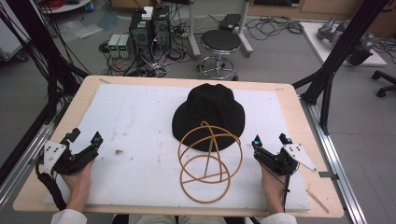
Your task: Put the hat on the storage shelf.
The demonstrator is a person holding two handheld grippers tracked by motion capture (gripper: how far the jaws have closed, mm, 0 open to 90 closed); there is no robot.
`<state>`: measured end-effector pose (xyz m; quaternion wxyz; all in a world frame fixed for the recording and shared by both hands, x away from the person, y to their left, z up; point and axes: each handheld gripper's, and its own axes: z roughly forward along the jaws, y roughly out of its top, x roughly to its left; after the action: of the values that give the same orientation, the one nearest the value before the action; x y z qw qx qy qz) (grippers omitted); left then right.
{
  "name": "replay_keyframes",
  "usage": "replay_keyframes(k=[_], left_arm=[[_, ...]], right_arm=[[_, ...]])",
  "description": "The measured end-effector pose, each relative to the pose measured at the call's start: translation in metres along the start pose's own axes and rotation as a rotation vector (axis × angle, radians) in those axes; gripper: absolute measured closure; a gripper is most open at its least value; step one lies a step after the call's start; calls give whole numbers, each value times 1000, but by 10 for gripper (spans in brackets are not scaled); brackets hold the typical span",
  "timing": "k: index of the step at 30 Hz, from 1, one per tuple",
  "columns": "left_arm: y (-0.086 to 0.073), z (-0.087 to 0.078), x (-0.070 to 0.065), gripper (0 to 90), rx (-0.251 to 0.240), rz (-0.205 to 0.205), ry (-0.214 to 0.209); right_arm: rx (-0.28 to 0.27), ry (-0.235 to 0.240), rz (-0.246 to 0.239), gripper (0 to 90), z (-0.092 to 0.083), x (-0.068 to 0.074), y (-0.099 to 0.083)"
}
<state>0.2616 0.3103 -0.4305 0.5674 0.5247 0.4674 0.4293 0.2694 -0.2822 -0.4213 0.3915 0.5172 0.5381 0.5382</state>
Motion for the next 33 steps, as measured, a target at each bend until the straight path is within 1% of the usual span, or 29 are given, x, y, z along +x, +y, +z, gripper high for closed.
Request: replay_keyframes(k=[2, 5, 6, 7, 22, 28, 30, 33], left_arm=[[0, 0, 0, 232, 2, -2, -1], [0, -1, 0, 236, 1, -12, -4], [0, -1, 0, 238, 1, -12, -4], [1, -1, 0, 239, 0, -10, -3], [0, -1, 1, 240, 5, -11, -4], [0, -1, 1, 242, 8, -10, -4], [0, -1, 1, 243, 10, -10, -5], [0, 0, 1, 243, 12, -12, -8]], right_arm=[[6, 4, 7, 66, 0, 0, 0], [6, 4, 4, 66, 0, 1, 0], [6, 4, 4, 66, 0, 1, 0], [10, 6, -7, 66, 0, 0, 0], [20, 8, -3, 66, 1, 0, -1], [21, 10, -8, 66, 1, 0, -1], [20, 11, -6, 66, 1, 0, -1], [10, 16, 13, 67, 0, 0, 2]])
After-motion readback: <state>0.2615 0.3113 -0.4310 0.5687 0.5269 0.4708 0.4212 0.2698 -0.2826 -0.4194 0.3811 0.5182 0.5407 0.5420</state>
